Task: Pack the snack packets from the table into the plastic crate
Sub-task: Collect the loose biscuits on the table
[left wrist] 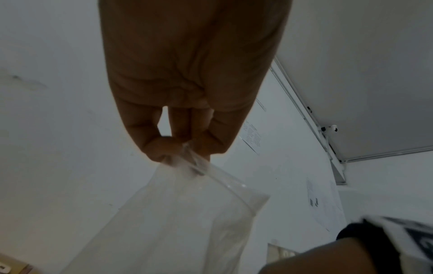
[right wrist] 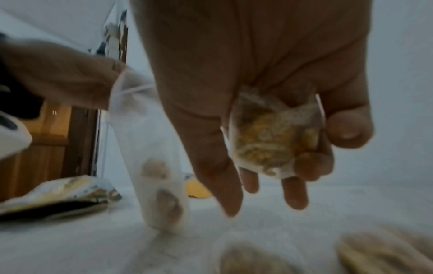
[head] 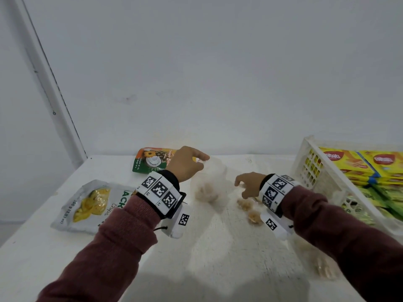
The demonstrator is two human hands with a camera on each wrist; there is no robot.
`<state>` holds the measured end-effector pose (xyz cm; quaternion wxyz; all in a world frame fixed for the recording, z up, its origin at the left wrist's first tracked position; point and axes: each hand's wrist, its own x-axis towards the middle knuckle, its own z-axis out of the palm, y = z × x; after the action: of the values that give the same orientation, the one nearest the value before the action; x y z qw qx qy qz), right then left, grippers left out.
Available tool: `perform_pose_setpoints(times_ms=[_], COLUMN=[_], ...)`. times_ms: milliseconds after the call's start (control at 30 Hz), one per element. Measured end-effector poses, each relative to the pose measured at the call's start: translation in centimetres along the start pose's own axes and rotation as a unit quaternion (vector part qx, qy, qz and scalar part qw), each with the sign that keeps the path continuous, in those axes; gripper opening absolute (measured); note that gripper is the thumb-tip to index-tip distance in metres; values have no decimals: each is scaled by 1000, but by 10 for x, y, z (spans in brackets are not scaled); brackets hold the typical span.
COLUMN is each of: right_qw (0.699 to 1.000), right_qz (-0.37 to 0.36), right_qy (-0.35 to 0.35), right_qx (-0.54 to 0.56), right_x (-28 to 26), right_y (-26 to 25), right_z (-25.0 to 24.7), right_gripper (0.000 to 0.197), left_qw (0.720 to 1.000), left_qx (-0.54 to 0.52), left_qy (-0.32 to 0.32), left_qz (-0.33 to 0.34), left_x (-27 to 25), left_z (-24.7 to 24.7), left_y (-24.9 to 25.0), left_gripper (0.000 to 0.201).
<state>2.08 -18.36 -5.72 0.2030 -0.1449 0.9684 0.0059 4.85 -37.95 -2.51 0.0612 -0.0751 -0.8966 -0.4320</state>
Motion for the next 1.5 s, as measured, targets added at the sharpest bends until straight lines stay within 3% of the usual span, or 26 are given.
perform_pose_setpoints(times_ms=[100,200,300,467,567,667,767,867,933,967,1033,1100,1200,1333,1433,1500], right_qw=[997,996,996,999,999,995,954,864,807,796,807,839,903,942,956,940], right_qz=[44,57,52,4,-25,-32,-31,-70,-153,-194,-247,-259,-215,-178,-176,-198], right_qy=[-43,-36,-26,-15,6,88,231,390,405,385,341,335,337,278,231,252], right_qx=[-49,-62,-73,-34,-22,41,186,309,401,425,414,341,156,-55,-40,116], right_x=[10,19,22,26,30,27,14,-5,-17,-23,-26,-23,-19,-24,-29,-29], right_y=[3,3,3,10,11,11,14,3,-13,-21,-32,-35,-31,-32,-33,-32], right_z=[8,15,17,21,23,14,-15,-41,-48,-48,-41,-33,-28,-36,-40,-41], right_gripper=[23,35,28,54,44,19,17,19,20,24,35,32,20,31,40,36], left_qw=[1000,999,999,999,1000,1000,1000,999,999,999,998,998,995,992,992,991], left_qx=[-7,-14,-14,6,-3,-14,-23,-28,-36,-41,-44,-47,-84,-101,-108,-116], left_qy=[-15,-35,-48,-49,-25,3,6,-1,-8,-10,-18,-23,-32,-52,-47,-50], left_qz=[-1,-5,-8,-7,-1,-5,-19,-27,-28,-29,-28,-23,-45,-47,-41,-37], left_x=[0,0,0,-1,-2,-2,-1,-1,-1,-1,-2,-3,-4,-4,-3,-3], left_z=[0,0,1,1,1,0,-2,-4,-5,-5,-6,-7,-9,-9,-8,-9], left_y=[2,4,5,4,2,1,-1,-2,-2,-2,-2,-1,1,1,2,4], left_gripper=[35,36,37,40,38,30,29,31,31,30,21,20,29,30,31,33])
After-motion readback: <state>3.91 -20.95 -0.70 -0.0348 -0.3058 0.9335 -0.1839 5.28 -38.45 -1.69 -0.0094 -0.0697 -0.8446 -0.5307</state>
